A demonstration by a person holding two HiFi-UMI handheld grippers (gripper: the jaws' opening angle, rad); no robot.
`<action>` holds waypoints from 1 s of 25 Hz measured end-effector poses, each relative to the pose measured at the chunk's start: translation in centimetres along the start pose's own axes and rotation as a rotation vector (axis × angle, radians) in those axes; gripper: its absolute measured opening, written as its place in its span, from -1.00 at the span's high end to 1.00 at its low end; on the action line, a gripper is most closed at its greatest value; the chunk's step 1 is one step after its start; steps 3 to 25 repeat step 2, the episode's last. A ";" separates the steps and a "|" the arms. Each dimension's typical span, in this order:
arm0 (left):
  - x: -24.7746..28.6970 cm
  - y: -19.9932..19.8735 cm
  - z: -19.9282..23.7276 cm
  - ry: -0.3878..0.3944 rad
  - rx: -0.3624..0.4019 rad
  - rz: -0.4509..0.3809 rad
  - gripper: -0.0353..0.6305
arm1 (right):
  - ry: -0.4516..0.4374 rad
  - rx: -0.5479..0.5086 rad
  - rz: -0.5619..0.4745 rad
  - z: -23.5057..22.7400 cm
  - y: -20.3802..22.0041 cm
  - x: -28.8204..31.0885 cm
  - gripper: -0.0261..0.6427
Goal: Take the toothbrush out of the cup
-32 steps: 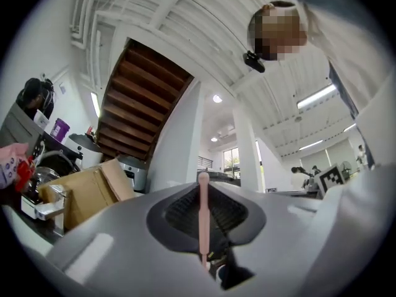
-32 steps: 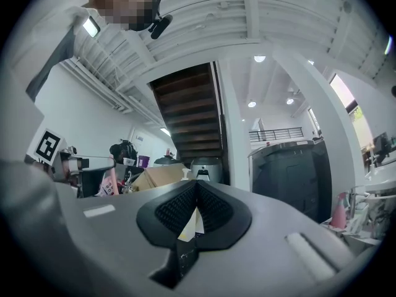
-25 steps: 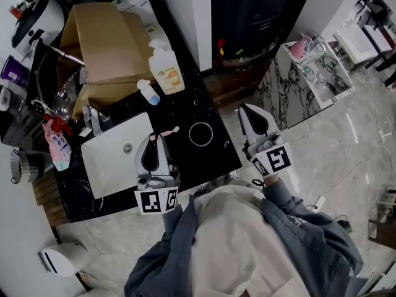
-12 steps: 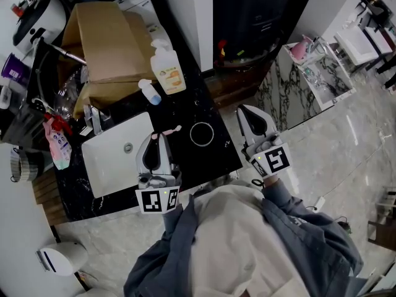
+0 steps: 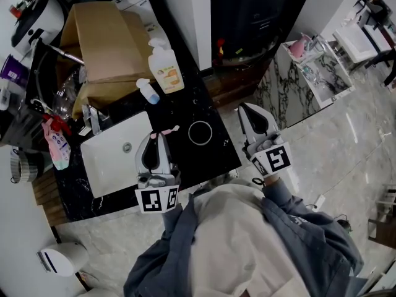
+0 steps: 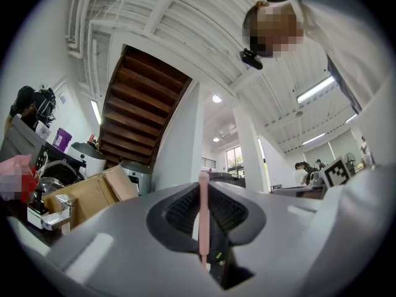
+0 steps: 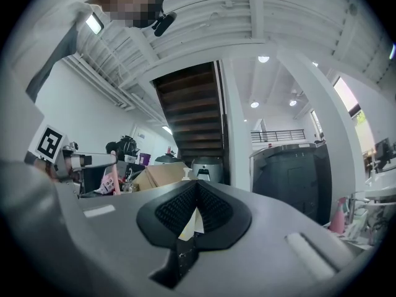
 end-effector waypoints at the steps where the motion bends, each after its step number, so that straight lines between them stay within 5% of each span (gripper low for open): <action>1: 0.0 0.0 0.0 -0.001 0.003 0.002 0.59 | 0.001 -0.001 -0.001 -0.1 0.0 0.0 0.91; 25: 0.0 0.0 0.0 -0.001 0.006 0.004 0.59 | 0.003 -0.002 -0.001 -0.1 -0.1 0.0 0.91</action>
Point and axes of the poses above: the fingertips, and each gripper's own axes: x forward along the fingers, z to its left, y out of its underside, the point moved 9 cm from there along -x, backward along the fingers, and after that the axes turned 14 degrees about -z, right-handed, at the moved point
